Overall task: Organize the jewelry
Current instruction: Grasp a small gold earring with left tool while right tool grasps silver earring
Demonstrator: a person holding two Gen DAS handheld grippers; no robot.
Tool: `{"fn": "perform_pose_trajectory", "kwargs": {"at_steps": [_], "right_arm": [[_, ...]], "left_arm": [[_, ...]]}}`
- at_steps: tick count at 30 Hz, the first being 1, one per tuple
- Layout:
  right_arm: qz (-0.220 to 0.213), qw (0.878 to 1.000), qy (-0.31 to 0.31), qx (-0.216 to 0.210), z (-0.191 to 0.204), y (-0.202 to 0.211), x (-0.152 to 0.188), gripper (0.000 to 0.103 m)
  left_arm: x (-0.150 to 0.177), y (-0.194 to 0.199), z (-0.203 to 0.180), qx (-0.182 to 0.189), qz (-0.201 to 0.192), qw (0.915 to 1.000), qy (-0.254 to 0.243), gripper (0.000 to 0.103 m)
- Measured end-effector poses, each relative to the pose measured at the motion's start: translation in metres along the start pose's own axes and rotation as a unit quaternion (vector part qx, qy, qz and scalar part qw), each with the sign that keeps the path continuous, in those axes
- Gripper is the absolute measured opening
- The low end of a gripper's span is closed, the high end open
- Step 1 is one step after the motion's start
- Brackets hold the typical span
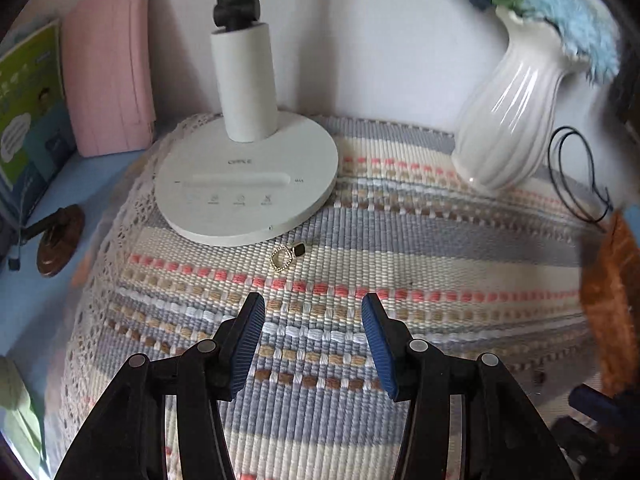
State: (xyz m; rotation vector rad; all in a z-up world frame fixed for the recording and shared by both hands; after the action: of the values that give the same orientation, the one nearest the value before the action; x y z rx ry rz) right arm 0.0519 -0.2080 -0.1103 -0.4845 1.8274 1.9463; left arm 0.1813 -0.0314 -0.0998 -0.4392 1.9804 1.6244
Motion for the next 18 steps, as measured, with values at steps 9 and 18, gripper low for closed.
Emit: {"fn": "perform_pose_trajectory", "kwargs": {"at_steps": [9,18], "right_arm": [[-0.051,0.996,0.012,0.070,-0.006,-0.018,0.007,0.034],[-0.085,0.989,0.087,0.086,0.007,-0.017,0.012,0.005]], "left_arm": [[-0.008,-0.017,0.001,-0.035,-0.041,0.9985,0.004,0.052],[-0.013,-0.015,-0.004,-0.032,-0.042,0.9986,-0.007,0.003]]}}
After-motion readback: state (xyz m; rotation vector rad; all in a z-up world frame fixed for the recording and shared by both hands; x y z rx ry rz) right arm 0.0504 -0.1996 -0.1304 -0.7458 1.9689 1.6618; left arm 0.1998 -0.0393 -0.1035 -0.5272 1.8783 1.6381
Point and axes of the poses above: each gripper's, at about its wrist camera, not at the fingertips, and y roughly against the way its jaws point, z to its left, x to its underside, the point moved 1 cm from there along -y, roughly the way its jaws point, and after that the axes turned 8 degrees about x, right-handed, at the moved point
